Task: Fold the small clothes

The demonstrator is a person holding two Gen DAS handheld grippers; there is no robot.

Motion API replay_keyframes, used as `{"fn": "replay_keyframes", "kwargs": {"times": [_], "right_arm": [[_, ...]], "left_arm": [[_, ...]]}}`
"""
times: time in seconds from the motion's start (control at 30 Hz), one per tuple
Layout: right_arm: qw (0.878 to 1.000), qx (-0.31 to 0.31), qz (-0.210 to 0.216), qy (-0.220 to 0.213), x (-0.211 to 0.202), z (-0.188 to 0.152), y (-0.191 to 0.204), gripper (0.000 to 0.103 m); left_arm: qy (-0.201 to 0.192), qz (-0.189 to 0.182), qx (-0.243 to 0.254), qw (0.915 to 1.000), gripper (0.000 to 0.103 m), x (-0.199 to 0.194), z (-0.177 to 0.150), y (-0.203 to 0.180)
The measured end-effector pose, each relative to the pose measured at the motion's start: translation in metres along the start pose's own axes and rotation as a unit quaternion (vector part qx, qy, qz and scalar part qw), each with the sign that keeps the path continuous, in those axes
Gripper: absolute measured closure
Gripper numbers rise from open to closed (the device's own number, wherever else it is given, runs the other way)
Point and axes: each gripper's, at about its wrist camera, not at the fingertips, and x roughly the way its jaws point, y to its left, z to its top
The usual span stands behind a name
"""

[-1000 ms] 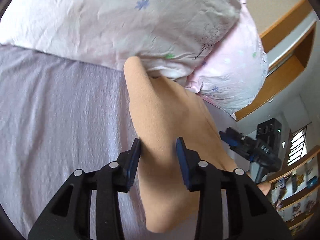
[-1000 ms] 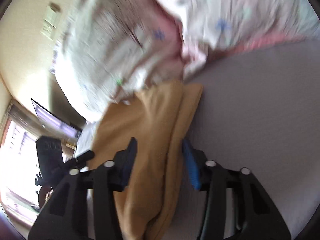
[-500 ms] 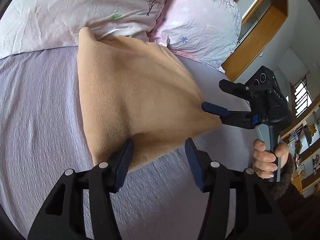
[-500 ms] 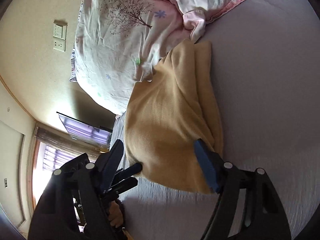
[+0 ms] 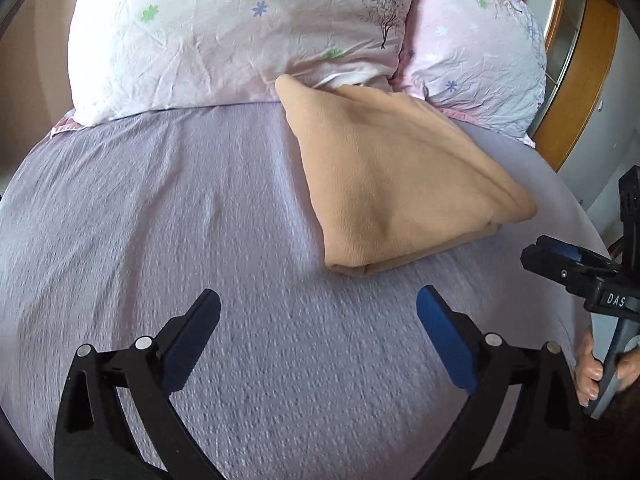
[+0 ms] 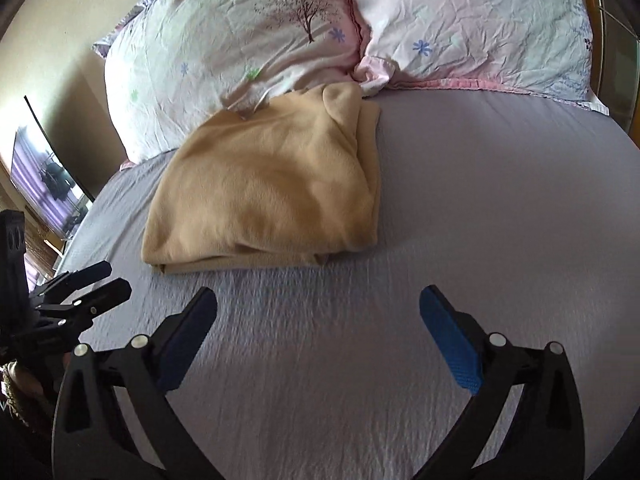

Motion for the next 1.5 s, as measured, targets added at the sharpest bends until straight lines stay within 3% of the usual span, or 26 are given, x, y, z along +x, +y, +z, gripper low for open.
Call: {"fn": "replay_keyframes", "kwargs": {"times": [0.1, 0.37, 0.53, 1.5], "right_arm": [[1.000, -0.004, -0.013, 0.022, 0.008, -0.006, 0.003, 0.002], [0.997, -0.043, -0.057, 0.034, 0.011, -0.011, 0.019, 0.002], [0.990, -0.079, -0.110, 0.048, 0.019, -0.016, 0.034, 0.002], [0.990, -0.074, -0.107, 0.048, 0.019, -0.017, 0.032, 0.002]], "left_arm": [[0.024, 0.015, 0.006, 0.9996, 0.003, 0.012, -0.005, 0.000], [0.031, 0.045, 0.033, 0.9980, 0.001, 0.012, -0.012, -0.006], [0.039, 0.068, 0.048, 0.9958, 0.001, 0.015, -0.011, -0.011], [0.039, 0.069, 0.048, 0.9957, 0.001, 0.015, -0.011, -0.011]]}}
